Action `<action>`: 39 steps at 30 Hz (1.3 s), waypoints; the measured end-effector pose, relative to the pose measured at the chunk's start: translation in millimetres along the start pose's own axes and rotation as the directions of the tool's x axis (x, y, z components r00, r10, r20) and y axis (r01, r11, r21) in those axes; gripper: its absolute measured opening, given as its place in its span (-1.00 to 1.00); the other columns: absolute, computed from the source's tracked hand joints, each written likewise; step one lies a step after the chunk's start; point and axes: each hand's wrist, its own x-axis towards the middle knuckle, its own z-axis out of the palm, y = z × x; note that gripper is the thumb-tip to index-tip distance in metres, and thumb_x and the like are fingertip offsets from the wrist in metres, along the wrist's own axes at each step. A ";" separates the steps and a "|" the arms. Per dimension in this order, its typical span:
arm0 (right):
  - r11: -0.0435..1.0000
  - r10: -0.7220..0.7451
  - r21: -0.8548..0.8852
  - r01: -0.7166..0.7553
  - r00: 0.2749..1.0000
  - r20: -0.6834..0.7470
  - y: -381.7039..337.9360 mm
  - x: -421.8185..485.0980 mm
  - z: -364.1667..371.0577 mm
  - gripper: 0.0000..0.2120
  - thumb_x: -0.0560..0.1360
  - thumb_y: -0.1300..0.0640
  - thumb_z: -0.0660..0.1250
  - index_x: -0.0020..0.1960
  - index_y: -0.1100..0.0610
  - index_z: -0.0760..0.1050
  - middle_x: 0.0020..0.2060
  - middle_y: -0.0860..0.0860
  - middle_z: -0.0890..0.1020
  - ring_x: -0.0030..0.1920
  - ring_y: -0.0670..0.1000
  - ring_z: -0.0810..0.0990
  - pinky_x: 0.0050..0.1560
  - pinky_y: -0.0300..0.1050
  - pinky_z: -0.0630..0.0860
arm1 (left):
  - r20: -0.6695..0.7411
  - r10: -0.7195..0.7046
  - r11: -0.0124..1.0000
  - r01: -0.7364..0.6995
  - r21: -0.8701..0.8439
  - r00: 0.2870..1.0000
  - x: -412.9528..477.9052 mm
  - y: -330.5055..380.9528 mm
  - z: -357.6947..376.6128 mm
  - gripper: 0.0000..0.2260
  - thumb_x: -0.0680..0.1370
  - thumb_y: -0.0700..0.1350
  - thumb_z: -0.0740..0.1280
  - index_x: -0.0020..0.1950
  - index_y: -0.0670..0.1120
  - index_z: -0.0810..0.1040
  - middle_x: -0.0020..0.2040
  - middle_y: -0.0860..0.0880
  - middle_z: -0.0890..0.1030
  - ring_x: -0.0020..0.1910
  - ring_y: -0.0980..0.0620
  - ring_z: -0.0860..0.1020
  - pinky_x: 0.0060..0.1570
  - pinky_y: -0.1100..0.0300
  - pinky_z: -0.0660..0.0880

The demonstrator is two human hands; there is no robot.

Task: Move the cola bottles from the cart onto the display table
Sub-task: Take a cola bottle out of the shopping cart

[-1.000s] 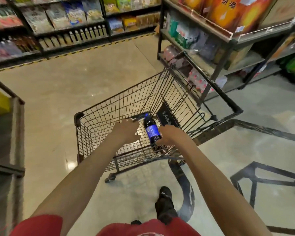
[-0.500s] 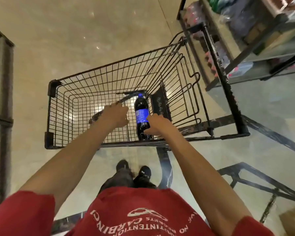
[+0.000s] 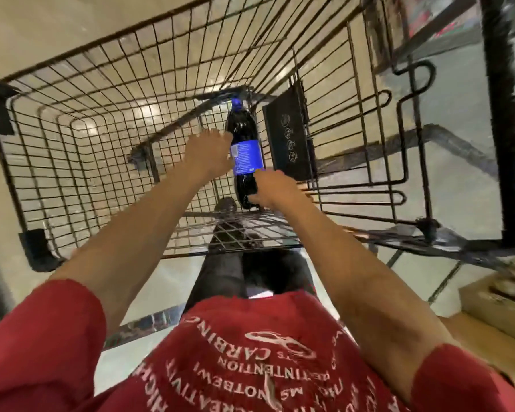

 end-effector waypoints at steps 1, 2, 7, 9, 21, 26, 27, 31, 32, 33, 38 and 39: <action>1.000 0.012 0.023 -0.012 1.000 -0.005 -1.3 10.7 3.7 -0.45 0.58 -0.06 0.36 0.44 0.19 0.32 0.34 0.21 0.43 0.33 0.24 0.44 0.21 0.15 0.47 | 0.008 0.007 1.000 -0.007 -0.005 1.000 9.8 -4.1 5.4 -0.55 0.61 0.04 0.29 0.43 -0.14 0.37 0.30 -0.25 0.50 0.34 -0.26 0.44 0.31 -0.23 0.37; 0.999 0.024 0.048 -0.024 1.000 -0.008 -1.8 20.7 7.6 -0.44 0.58 -0.07 0.36 0.44 0.20 0.30 0.35 0.22 0.43 0.33 0.25 0.44 0.22 0.15 0.47 | 0.011 0.012 1.000 -0.012 -0.020 1.000 19.5 -8.0 10.2 -0.55 0.60 0.04 0.30 0.43 -0.14 0.36 0.30 -0.26 0.50 0.33 -0.27 0.44 0.31 -0.24 0.37; 0.962 0.085 0.263 -0.078 0.996 -0.015 4.7 58.2 23.3 -0.35 0.59 -0.03 0.38 0.49 0.28 0.21 0.36 0.30 0.42 0.33 0.31 0.47 0.24 0.08 0.44 | 0.045 -0.040 0.983 0.048 -0.179 0.998 74.4 -19.0 32.7 -0.49 0.58 0.09 0.34 0.44 -0.11 0.34 0.24 -0.25 0.54 0.26 -0.28 0.49 0.21 -0.20 0.43; 0.950 0.106 0.295 -0.100 0.994 -0.003 9.4 70.5 31.0 -0.34 0.60 -0.01 0.36 0.51 0.31 0.18 0.42 0.31 0.36 0.40 0.30 0.40 0.33 0.05 0.36 | 0.084 -0.064 0.964 0.083 -0.254 0.994 97.0 -22.3 43.3 -0.42 0.56 0.12 0.35 0.48 -0.11 0.29 0.27 -0.26 0.52 0.28 -0.30 0.48 0.19 -0.18 0.44; 0.787 0.323 0.562 -0.254 0.946 -0.026 13.2 137.8 79.5 -0.21 0.49 -0.05 0.48 0.50 0.26 0.16 0.37 0.21 0.36 0.36 0.22 0.41 0.30 0.08 0.43 | 0.219 -0.205 0.603 0.299 -0.740 0.954 184.0 -17.4 107.1 -0.04 0.38 0.31 0.47 0.54 -0.16 0.12 0.35 -0.18 0.50 0.31 -0.16 0.50 0.25 0.07 0.47; 0.698 0.373 0.655 -0.292 0.928 0.016 19.8 155.6 90.8 -0.07 0.34 -0.06 0.61 0.50 0.23 0.19 0.37 0.17 0.38 0.39 0.20 0.41 0.36 0.08 0.41 | 0.214 -0.321 0.430 0.343 -0.835 0.923 200.8 -8.6 127.3 0.12 0.20 0.36 0.57 0.53 -0.09 0.08 0.36 -0.09 0.50 0.27 -0.10 0.55 0.30 0.05 0.49; 0.689 0.383 0.660 -0.299 0.924 0.019 20.7 158.8 90.5 -0.07 0.32 -0.07 0.63 0.48 0.23 0.22 0.36 0.16 0.39 0.38 0.18 0.42 0.35 0.05 0.41 | 0.203 -0.325 0.422 0.333 -0.843 0.924 202.6 -7.0 128.1 0.07 0.24 0.31 0.59 0.51 -0.09 0.10 0.34 -0.07 0.52 0.23 -0.06 0.55 0.26 0.11 0.48; 0.684 0.438 0.635 -0.358 0.898 0.034 16.6 169.4 87.9 -0.05 0.28 -0.18 0.63 0.43 0.23 0.25 0.35 0.13 0.40 0.37 0.15 0.43 0.29 0.04 0.43 | 0.159 -0.351 0.381 0.296 -0.876 0.923 204.8 -5.9 130.9 -0.08 0.30 0.19 0.63 0.44 -0.07 0.19 0.23 0.03 0.56 0.12 0.03 0.57 0.13 0.24 0.46; 0.684 0.456 0.628 -0.372 0.889 0.030 13.7 171.1 87.9 -0.05 0.27 -0.21 0.63 0.42 0.23 0.25 0.35 0.13 0.40 0.36 0.15 0.43 0.27 0.05 0.44 | 0.151 -0.355 0.365 0.285 -0.886 0.922 205.8 -6.2 131.1 -0.08 0.27 0.19 0.64 0.42 -0.06 0.20 0.22 0.04 0.57 0.13 0.02 0.59 0.16 0.21 0.49; 0.673 0.478 0.632 -0.383 0.878 0.023 10.9 172.6 88.9 -0.04 0.25 -0.22 0.63 0.40 0.22 0.26 0.34 0.13 0.41 0.35 0.15 0.44 0.26 0.06 0.47 | 0.153 -0.354 0.351 0.283 -0.893 0.922 206.5 -6.6 131.4 -0.07 0.25 0.20 0.65 0.41 -0.06 0.21 0.22 0.03 0.57 0.13 0.00 0.60 0.19 0.16 0.52; 0.653 0.533 0.652 -0.385 0.846 -0.034 3.9 175.3 97.9 -0.07 0.25 -0.23 0.62 0.39 0.18 0.25 0.32 0.11 0.41 0.31 0.13 0.44 0.26 0.08 0.50 | 0.144 -0.377 0.296 0.266 -0.917 0.915 208.2 -6.5 136.2 -0.09 0.22 0.18 0.65 0.39 -0.02 0.22 0.19 0.04 0.58 0.07 0.05 0.60 0.04 0.33 0.50; 0.657 0.533 0.649 -0.383 0.845 -0.041 4.1 174.6 98.0 -0.07 0.26 -0.23 0.61 0.39 0.18 0.25 0.31 0.11 0.42 0.31 0.12 0.45 0.25 0.07 0.50 | 0.136 -0.382 0.300 0.262 -0.917 0.914 207.4 -5.7 136.2 -0.11 0.24 0.17 0.66 0.38 -0.01 0.22 0.19 0.05 0.57 0.04 0.08 0.59 -0.05 0.40 0.46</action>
